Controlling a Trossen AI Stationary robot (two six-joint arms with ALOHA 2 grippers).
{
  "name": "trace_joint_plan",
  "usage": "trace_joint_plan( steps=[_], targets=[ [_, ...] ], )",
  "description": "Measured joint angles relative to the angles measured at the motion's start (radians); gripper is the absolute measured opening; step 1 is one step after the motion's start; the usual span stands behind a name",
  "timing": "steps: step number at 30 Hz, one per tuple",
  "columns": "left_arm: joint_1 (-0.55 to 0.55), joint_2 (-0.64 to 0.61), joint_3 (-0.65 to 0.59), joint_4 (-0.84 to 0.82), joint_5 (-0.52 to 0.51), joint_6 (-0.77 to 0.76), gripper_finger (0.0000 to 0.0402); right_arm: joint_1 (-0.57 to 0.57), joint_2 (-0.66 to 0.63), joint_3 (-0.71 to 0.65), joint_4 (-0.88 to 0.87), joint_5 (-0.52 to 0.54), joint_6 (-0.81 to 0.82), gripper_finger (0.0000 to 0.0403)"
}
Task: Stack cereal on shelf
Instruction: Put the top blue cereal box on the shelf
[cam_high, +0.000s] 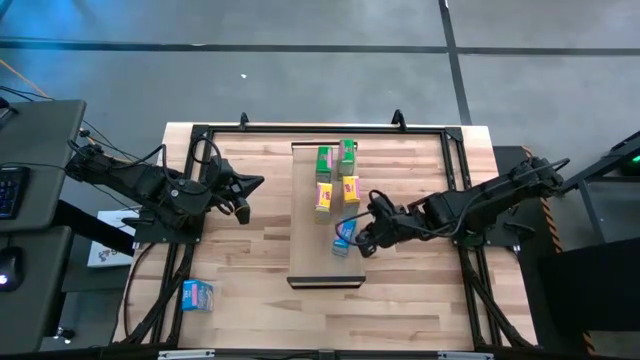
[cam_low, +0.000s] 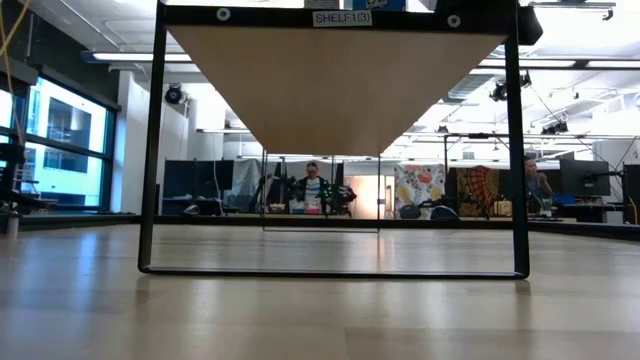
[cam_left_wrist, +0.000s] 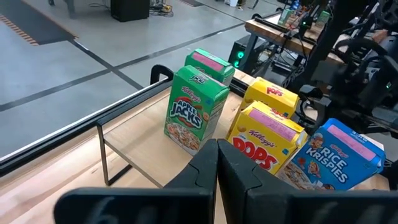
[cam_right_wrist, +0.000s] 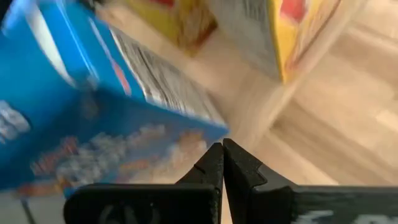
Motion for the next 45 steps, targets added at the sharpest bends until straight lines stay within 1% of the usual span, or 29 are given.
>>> trace_joint_plan(
  steps=[3, 9, 22, 25, 29, 32, 35, 39, 42, 45],
  targets=[
    [0.000, 0.000, 0.000, 0.000, 0.000, 0.000, 0.0001, 0.001, 0.000, 0.000, -0.005, -0.052, -0.007, 0.0000],
    [0.000, 0.000, 0.000, 0.000, -0.009, 0.000, 0.0001, 0.001, 0.000, 0.000, 0.104, -0.070, -0.069, 0.0000],
    [0.000, 0.000, 0.000, 0.000, -0.008, 0.000, 0.0001, -0.034, 0.000, 0.000, 0.122, -0.024, -0.087, 0.0000],
    [0.000, 0.000, 0.000, 0.000, -0.007, 0.000, 0.0001, -0.035, 0.000, 0.000, 0.120, -0.037, -0.107, 0.0000],
    [0.000, 0.000, 0.000, 0.000, 0.015, 0.001, 0.0001, -0.034, -0.027, 0.000, 0.059, -0.084, -0.115, 0.0000],
    [0.000, -0.012, 0.001, 0.002, 0.054, 0.033, 0.0001, -0.028, -0.072, 0.000, -0.037, -0.090, -0.113, 0.0000],
    [0.000, -0.029, 0.001, 0.006, 0.091, 0.079, 0.0001, -0.016, -0.135, 0.000, -0.140, -0.059, -0.107, 0.0000],
    [0.000, -0.058, 0.001, 0.013, 0.111, 0.127, 0.0005, 0.001, -0.212, 0.000, -0.230, 0.029, -0.060, 0.0000],
    [0.000, -0.083, 0.001, 0.011, 0.161, 0.169, 0.0028, 0.004, -0.253, 0.000, -0.246, 0.089, -0.033, 0.0000],
    [0.000, -0.107, 0.001, 0.011, 0.215, 0.198, 0.0070, 0.003, -0.275, 0.000, -0.246, 0.114, -0.033, 0.0000]
  ],
)
